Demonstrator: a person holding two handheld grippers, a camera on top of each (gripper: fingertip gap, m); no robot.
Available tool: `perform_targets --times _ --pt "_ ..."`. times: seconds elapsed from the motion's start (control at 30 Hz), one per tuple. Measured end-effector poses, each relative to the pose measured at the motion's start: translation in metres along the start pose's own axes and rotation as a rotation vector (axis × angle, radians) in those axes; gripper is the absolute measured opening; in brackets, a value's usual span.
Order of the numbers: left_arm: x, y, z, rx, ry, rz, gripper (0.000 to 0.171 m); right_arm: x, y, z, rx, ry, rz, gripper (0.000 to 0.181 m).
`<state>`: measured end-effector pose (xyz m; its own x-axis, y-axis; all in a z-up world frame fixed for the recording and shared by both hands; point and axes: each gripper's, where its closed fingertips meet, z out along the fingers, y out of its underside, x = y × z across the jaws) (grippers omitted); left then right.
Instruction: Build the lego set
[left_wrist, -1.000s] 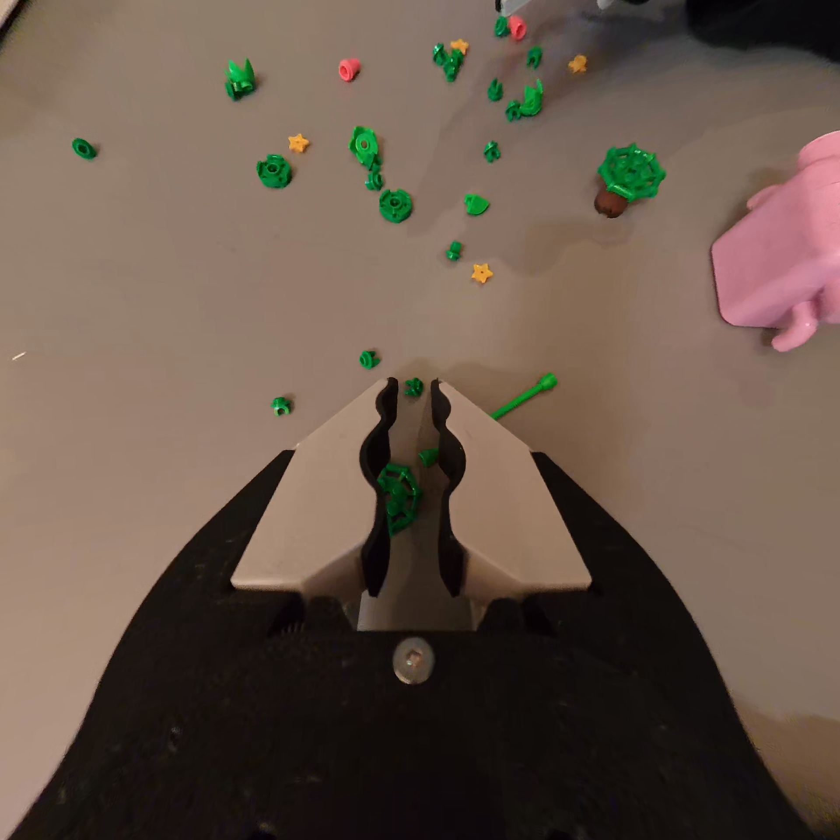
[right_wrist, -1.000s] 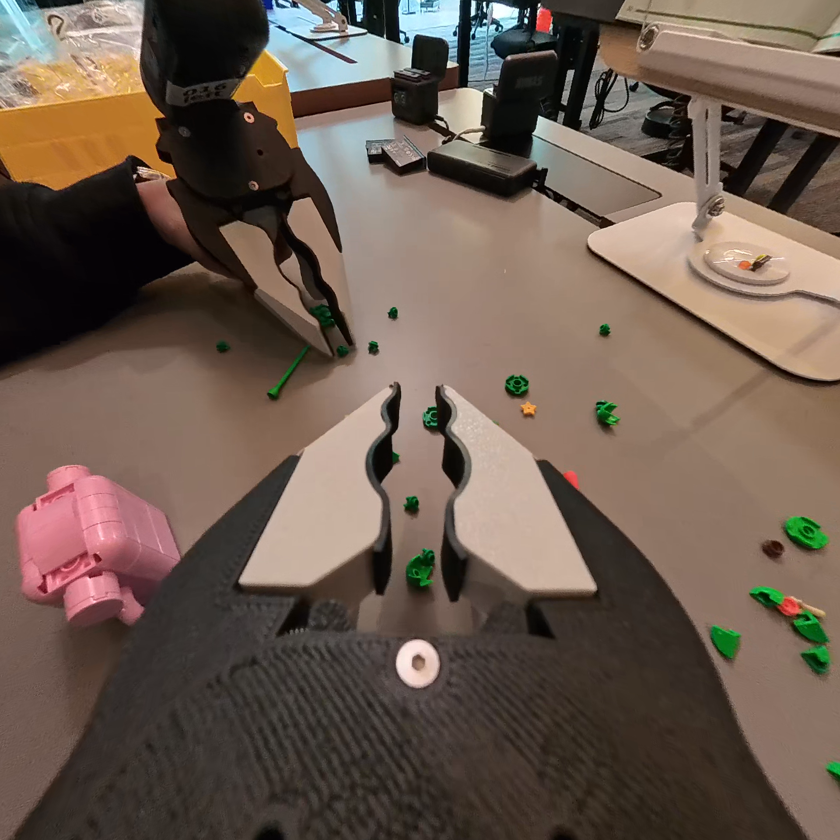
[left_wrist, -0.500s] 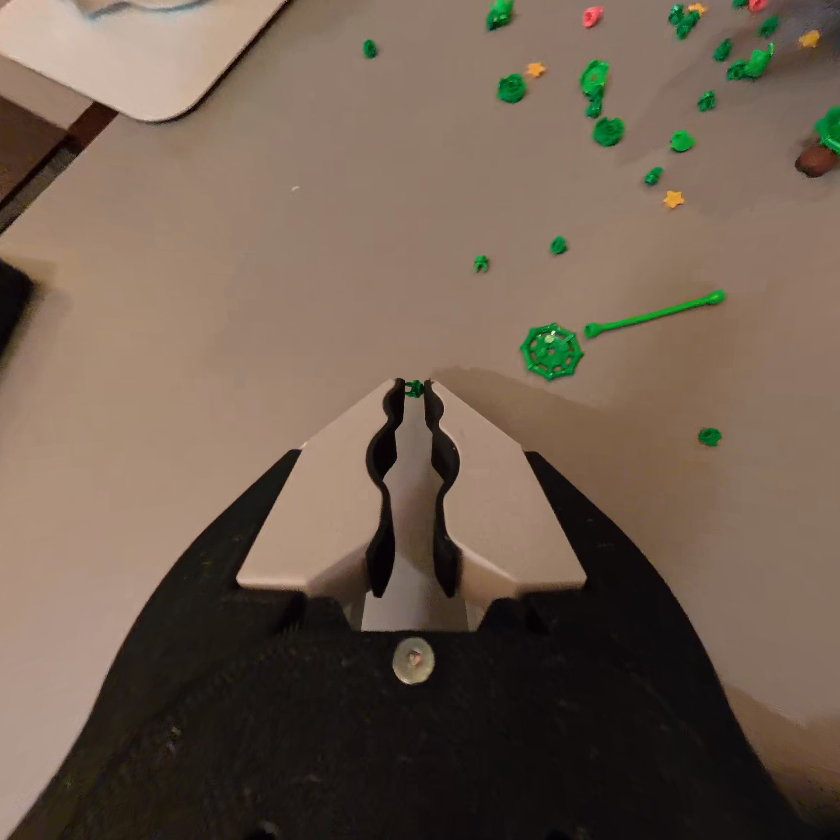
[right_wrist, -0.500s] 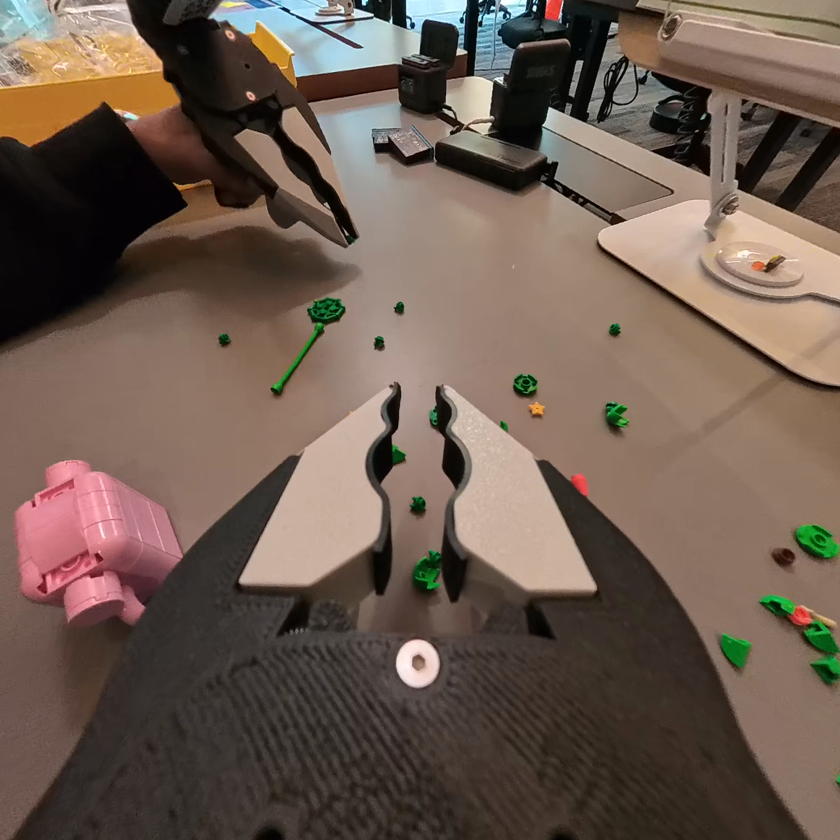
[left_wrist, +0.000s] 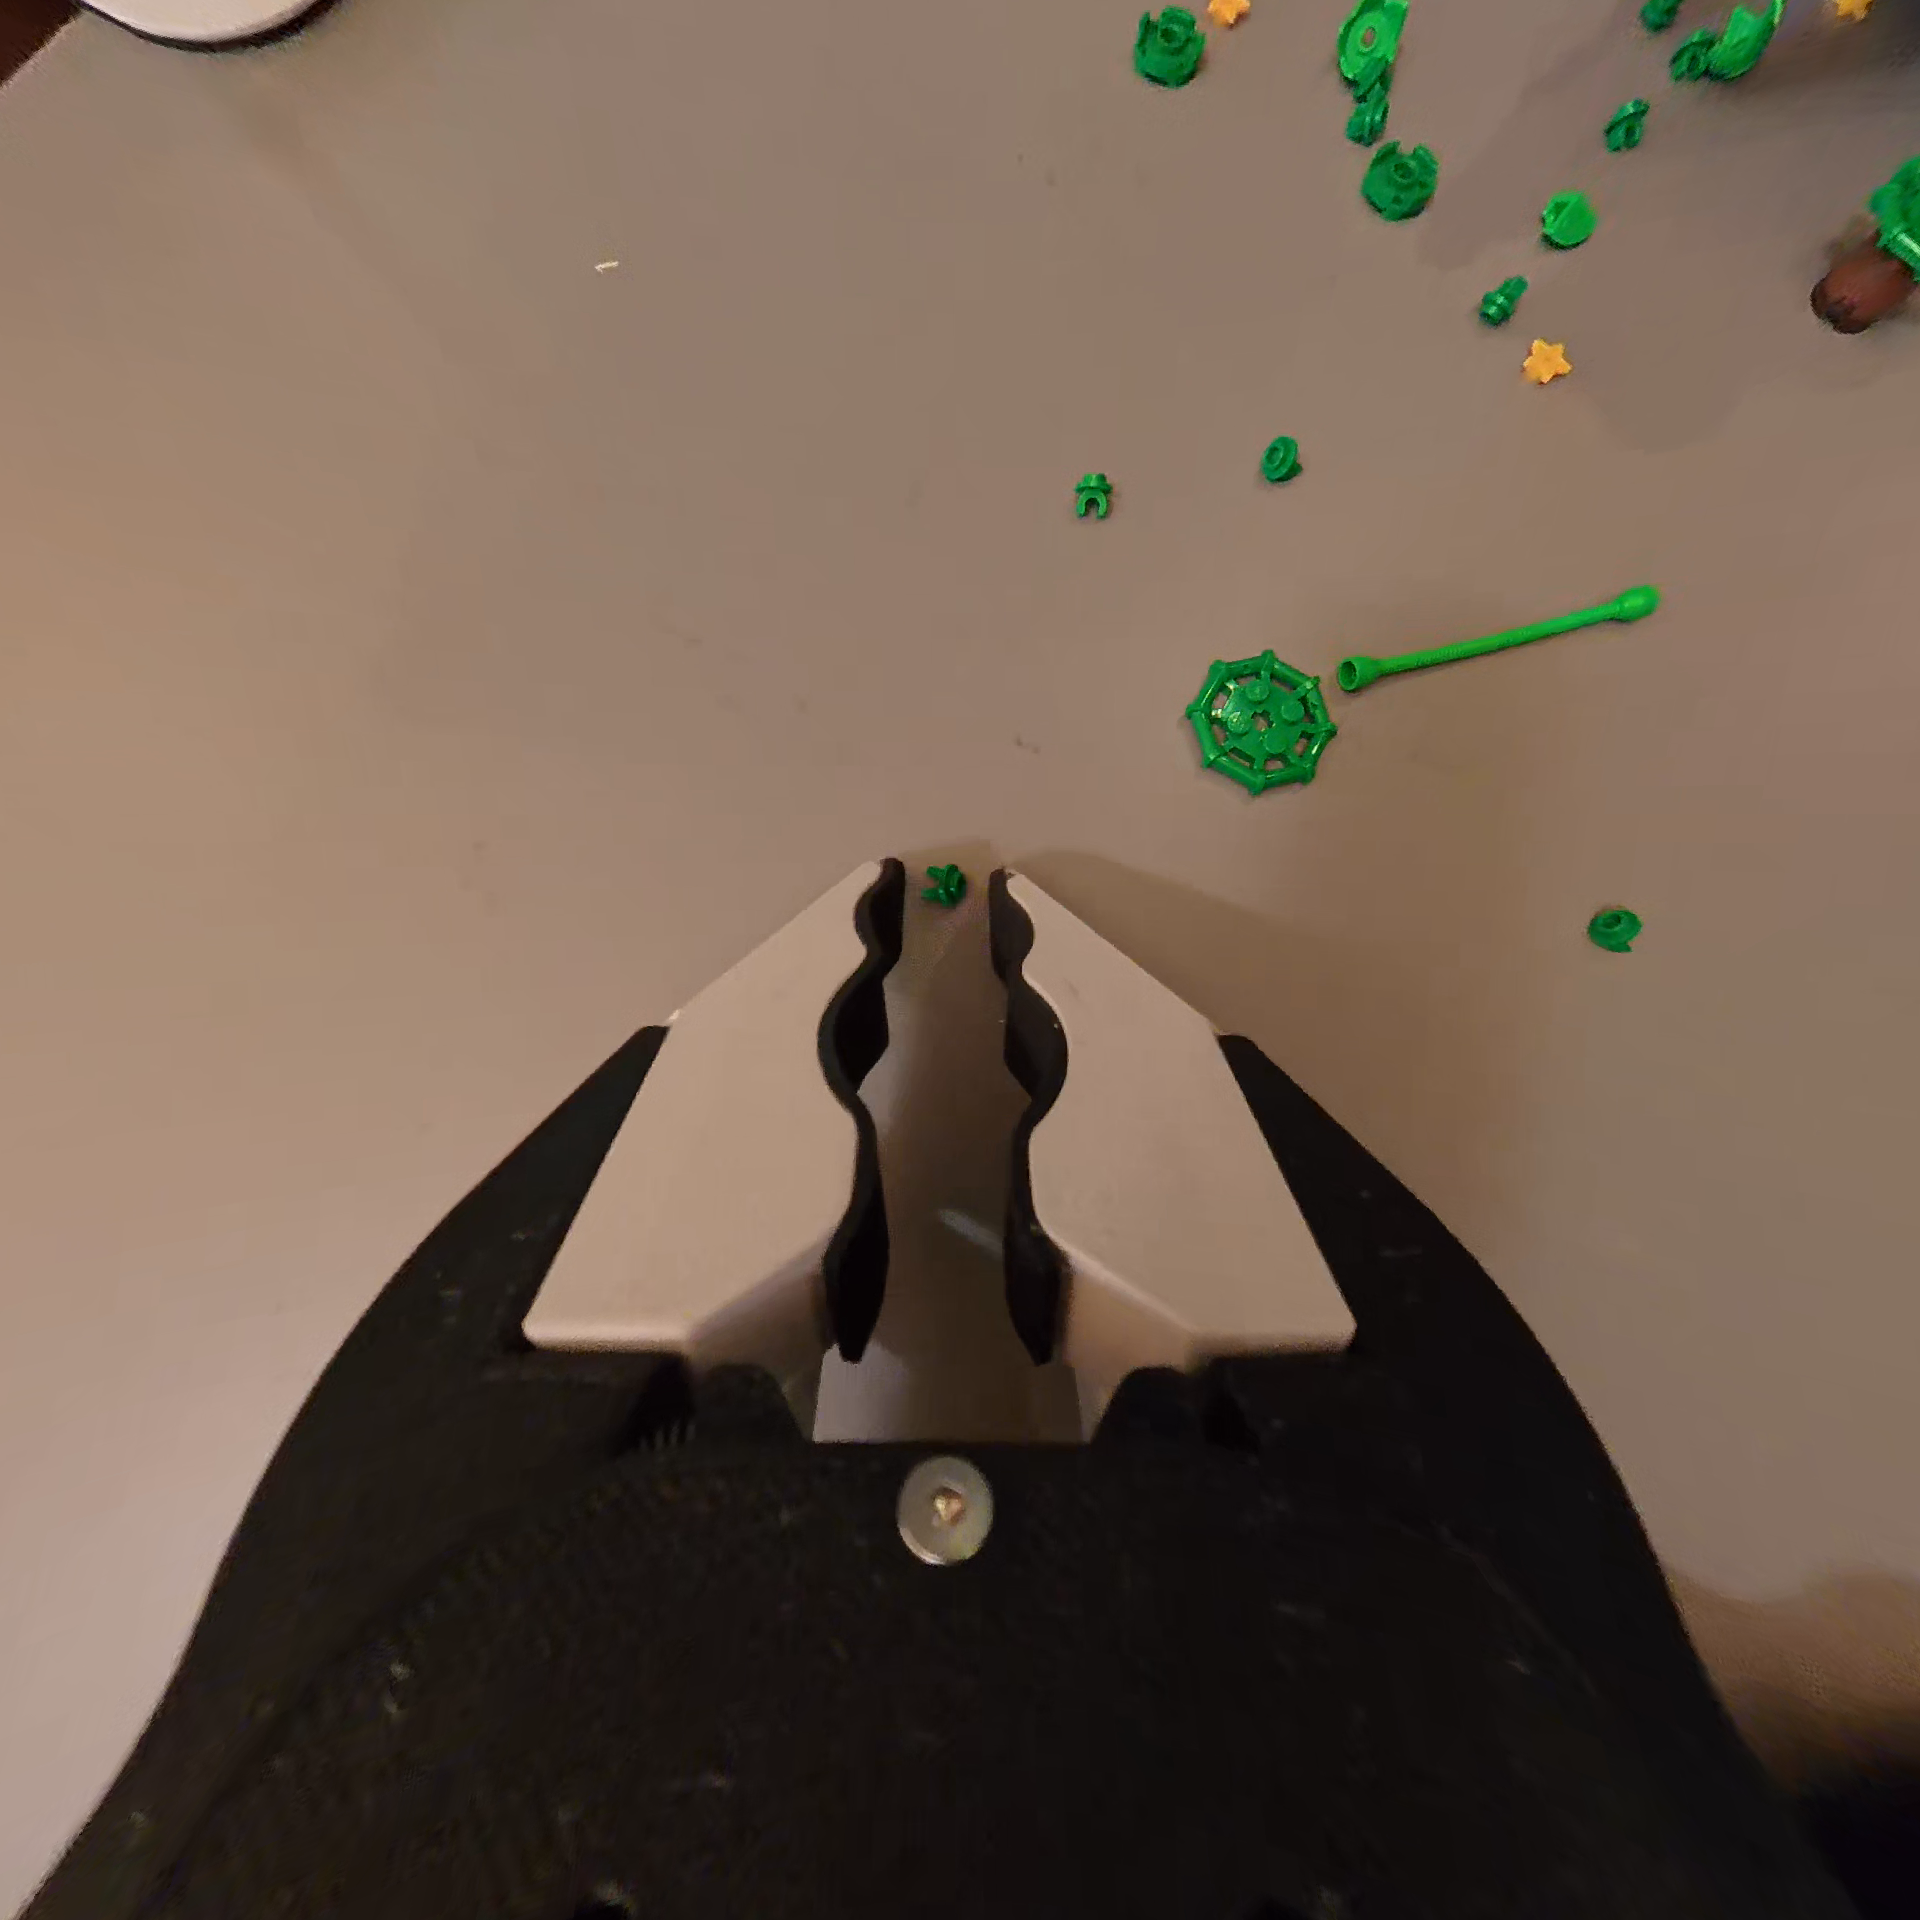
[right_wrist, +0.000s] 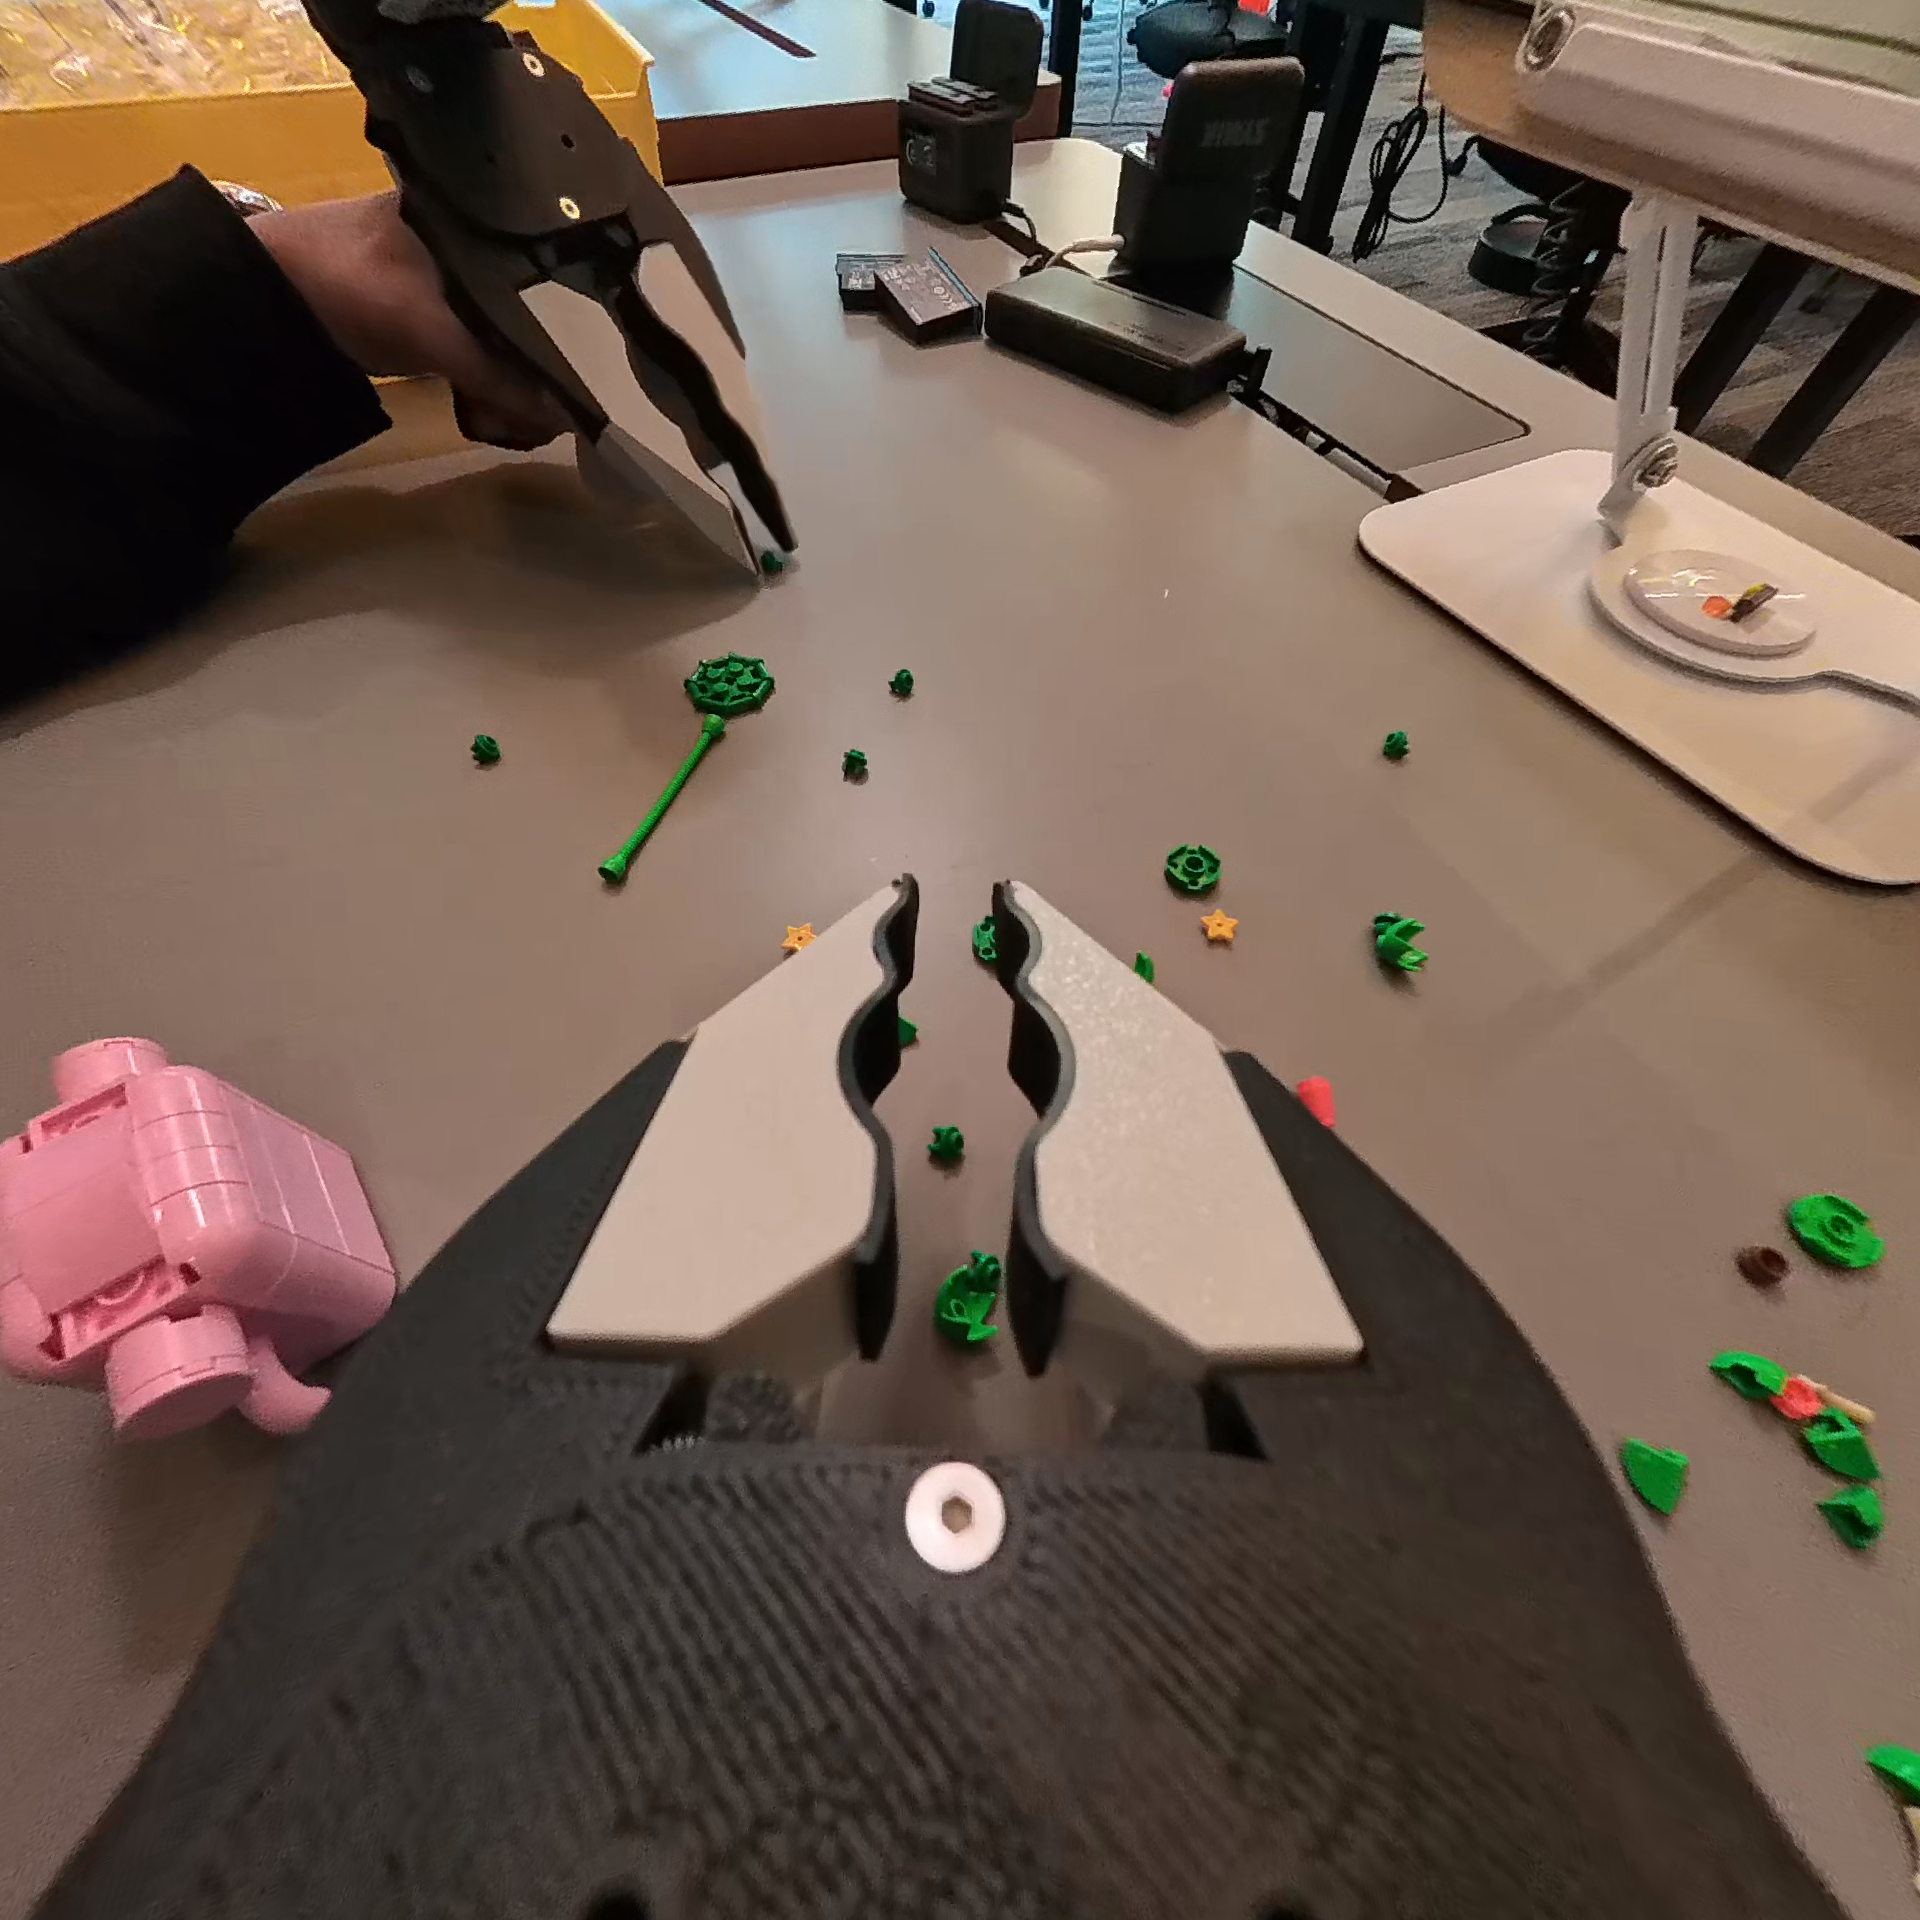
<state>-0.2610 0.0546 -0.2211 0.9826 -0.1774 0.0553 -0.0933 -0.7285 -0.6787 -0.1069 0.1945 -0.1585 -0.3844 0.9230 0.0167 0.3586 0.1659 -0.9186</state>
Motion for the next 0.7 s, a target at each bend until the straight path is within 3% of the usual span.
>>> perform_targets --times 0.23,0.33,0.5,0.7 --pt "0.002 -0.037 -0.012 0.193 -0.016 -0.007 0.022 -0.006 -0.003 0.001 -0.003 -0.001 -0.030 0.013" --pt "0.008 -0.058 0.000 0.266 -0.030 -0.013 0.025 -0.008 -0.004 0.001 -0.015 0.019 -0.072 0.013" --pt "0.031 -0.061 0.042 0.139 -0.053 0.031 0.028 -0.005 -0.001 0.002 -0.038 0.060 -0.126 0.011" --pt "0.029 -0.061 0.057 0.065 -0.151 0.072 0.017 -0.003 0.001 0.003 -0.036 0.065 -0.112 0.011"
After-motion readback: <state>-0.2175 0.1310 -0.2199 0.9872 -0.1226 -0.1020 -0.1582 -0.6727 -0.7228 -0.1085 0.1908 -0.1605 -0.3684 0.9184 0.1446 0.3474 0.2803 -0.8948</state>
